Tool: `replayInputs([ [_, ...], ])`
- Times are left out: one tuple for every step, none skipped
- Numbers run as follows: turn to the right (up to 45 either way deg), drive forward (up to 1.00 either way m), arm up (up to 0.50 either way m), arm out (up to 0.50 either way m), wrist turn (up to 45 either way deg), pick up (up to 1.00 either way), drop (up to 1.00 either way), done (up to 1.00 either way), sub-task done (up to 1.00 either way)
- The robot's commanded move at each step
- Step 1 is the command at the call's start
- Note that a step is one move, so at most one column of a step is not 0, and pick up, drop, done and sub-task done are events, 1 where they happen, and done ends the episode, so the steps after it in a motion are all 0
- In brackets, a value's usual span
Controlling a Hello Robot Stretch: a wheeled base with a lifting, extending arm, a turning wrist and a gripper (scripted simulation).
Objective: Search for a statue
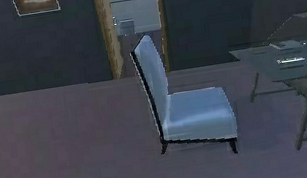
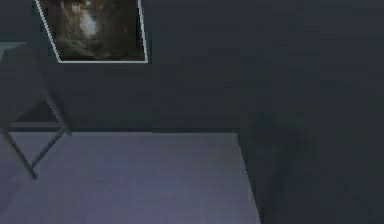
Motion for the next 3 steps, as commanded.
replayInputs([
  [-45.0,0.00,0.00,0.00,0.0,0.00,0.00,0.00,0.00],
  [-42.0,0.00,0.00,0.00,0.0,0.00,0.00,0.00,0.00],
  [0.0,1.00,0.00,0.00,0.0,0.00,0.00,0.00,0.00],
])
